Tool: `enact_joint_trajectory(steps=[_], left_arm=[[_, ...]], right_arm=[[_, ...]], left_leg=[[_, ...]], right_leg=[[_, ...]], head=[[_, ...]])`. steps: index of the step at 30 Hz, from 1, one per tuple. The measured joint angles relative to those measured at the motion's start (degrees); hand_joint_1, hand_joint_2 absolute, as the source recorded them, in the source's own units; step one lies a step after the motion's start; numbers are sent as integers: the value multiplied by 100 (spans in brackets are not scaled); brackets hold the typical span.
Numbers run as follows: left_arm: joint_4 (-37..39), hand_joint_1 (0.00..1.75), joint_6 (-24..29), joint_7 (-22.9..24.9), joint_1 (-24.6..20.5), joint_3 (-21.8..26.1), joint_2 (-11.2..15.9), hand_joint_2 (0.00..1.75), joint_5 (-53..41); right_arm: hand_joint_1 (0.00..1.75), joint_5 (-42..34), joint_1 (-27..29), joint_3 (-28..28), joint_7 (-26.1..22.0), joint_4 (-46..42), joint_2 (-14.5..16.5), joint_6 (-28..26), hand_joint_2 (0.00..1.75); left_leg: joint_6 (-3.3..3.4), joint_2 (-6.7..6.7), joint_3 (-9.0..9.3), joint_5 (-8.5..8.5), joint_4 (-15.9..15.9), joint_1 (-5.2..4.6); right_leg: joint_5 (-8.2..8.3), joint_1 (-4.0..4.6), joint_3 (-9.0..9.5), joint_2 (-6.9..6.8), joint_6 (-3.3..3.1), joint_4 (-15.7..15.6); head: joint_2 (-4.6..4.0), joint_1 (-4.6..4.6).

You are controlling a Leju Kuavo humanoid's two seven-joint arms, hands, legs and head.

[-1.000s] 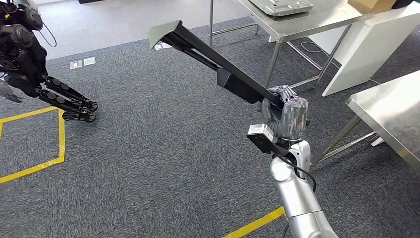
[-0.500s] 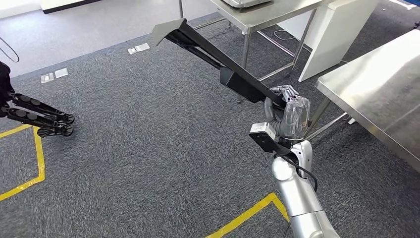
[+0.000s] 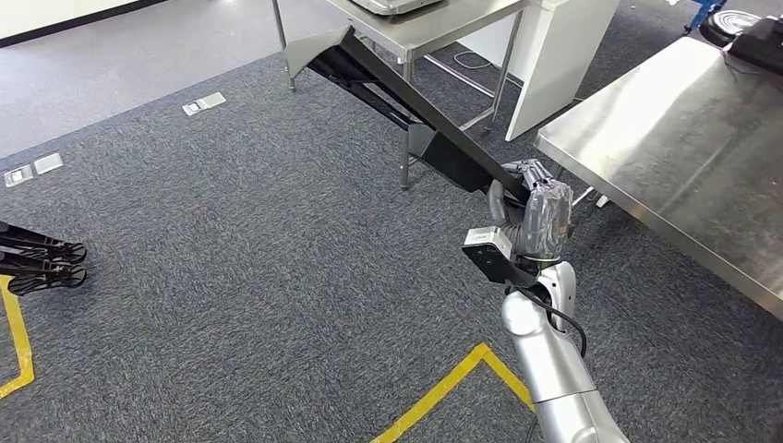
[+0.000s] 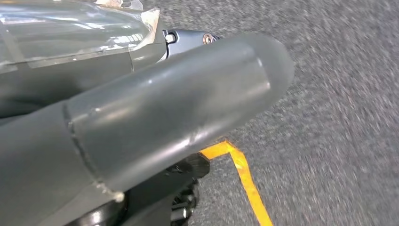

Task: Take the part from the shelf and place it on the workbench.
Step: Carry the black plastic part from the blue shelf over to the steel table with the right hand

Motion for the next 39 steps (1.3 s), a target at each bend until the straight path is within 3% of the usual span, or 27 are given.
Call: enact_joint_trajectory(steps=[2,3,4,5,6,7,9,11,13,15,18,19,20,21,22,24,26,28,30,32,34,35,36,39], left_arm=[[1,0,-36,-41,34,1,25,0,-22],[2,0,-27,-49,49,1,36,0,-47],[2,0,-3,-55,63,1,44,0,-74],[3,0,26,-60,70,1,49,0,-104],[3,0,63,-64,74,1,51,0,-134],[4,0,96,-71,74,-1,50,0,-154],[4,0,151,-85,73,-3,61,0,-189],[5,0,174,-97,72,-3,73,0,-207],[6,0,166,-109,72,-3,74,0,-201],[6,0,147,-125,71,-3,73,0,-178],[10,0,113,-136,83,-3,70,0,-154],[12,0,99,-139,91,-3,70,0,-144],[14,0,81,-143,100,-3,71,0,-134],[16,0,59,-148,107,-3,73,0,-127],[16,0,35,-152,112,-3,75,0,-123],[17,0,3,-159,115,-4,93,0,-128],[20,0,-12,-165,116,-4,113,0,-137],[24,0,-17,-167,119,-3,119,0,-142],[25,0,-21,-169,113,-2,118,0,-141],[26,0,-26,-170,114,-1,116,0,-140],[31,0,-40,-170,131,-1,115,0,-139],[33,0,-48,-170,139,-1,113,0,-134],[35,0,-59,-171,145,-1,110,0,-126],[37,0,-78,-176,151,1,102,0,-105]], right_arm=[[175,0,-1,9,11,-2,-6,-14,175],[175,-1,10,12,18,-2,-9,-19,175],[175,-3,27,14,23,-2,-15,-22,175],[175,-5,43,14,27,-2,-22,-24,175],[175,-5,53,14,30,-2,-31,-25,175],[175,-5,58,14,31,-2,-38,-26,175],[175,-4,58,15,30,-2,-44,-27,175],[175,-4,60,14,32,-2,-47,-33,175],[175,1,58,13,50,-3,-60,-38,175],[175,19,43,10,79,-4,-73,-38,175],[175,46,27,10,101,-4,-71,-36,175],[175,58,26,10,111,-3,-69,-35,175],[175,73,27,10,125,-2,-70,-34,175],[175,87,27,10,145,-1,-71,-34,175],[175,102,27,10,161,-1,-71,-34,175],[175,122,27,9,183,-3,-71,-34,175],[175,132,29,5,190,-4,-75,-34,175],[175,134,35,2,191,-6,-85,-34,175],[175,140,40,1,191,-11,-98,-35,175],[175,149,37,1,191,-16,-112,-36,175],[175,164,47,1,199,-18,-120,-36,175],[175,175,64,-1,207,-18,-125,-36,175],[175,190,77,-2,215,-18,-130,-36,175],[175,219,91,-5,225,-21,-138,-36,175]], left_leg=[[28,120,4,26,-40,12],[30,183,-7,26,-39,12],[29,245,-15,25,-37,12],[24,302,-21,23,-33,15],[14,357,-23,16,-24,21],[-6,408,-23,3,-6,30],[-79,494,-37,-46,59,21],[-152,561,-53,-76,109,2],[-208,602,-55,-87,124,22],[-267,453,-116,-233,291,57],[-314,175,-586,-782,1311,71],[-310,155,-757,-893,1644,70],[-293,148,-844,-893,1795,69],[-264,137,-811,-776,1704,66],[-223,101,-671,-579,1406,62],[-127,-99,-276,-226,612,52],[-80,-219,-79,-118,207,22],[-64,-128,-63,-98,151,-10],[-25,-12,-30,-31,54,2],[9,111,-15,22,-21,18],[22,233,-32,28,-25,10],[22,295,-38,27,-23,9],[18,356,-41,25,-19,11],[3,456,-42,15,-4,18]], right_leg=[[-312,-4,-332,-234,-20,677],[-454,-18,-517,-277,-9,1070],[-536,-36,-642,-299,21,1343],[-532,-54,-658,-314,71,1405],[-444,-73,-549,-339,136,1225],[-297,-93,-326,-395,204,830],[-79,-94,105,-560,254,56],[-25,-66,241,-601,182,-200],[5,-63,219,-494,97,-194],[30,-85,211,-408,33,-204],[53,-77,196,-285,-38,-205],[57,-63,189,-234,-50,-203],[61,-49,185,-180,-56,-202],[66,-37,187,-125,-64,-202],[69,-28,192,-68,-67,-202],[81,-20,193,35,-64,-204],[99,-28,171,116,-34,-204],[132,-40,141,199,20,-219],[73,-31,50,83,51,-116],[-198,-18,-213,-172,22,410],[-486,-22,-540,-278,7,1138],[-537,-31,-617,-296,31,1331],[-502,-41,-580,-317,77,1297],[-297,-63,-293,-379,187,801]], head=[[0,11],[0,12],[0,13],[0,13],[0,14],[0,14],[0,15],[0,9],[0,2],[0,-3],[0,-15],[0,-17],[0,-17],[0,-16],[0,-17],[0,-16],[0,-16],[0,-16],[0,-4],[0,14],[0,21],[0,22],[0,22],[0,22]])
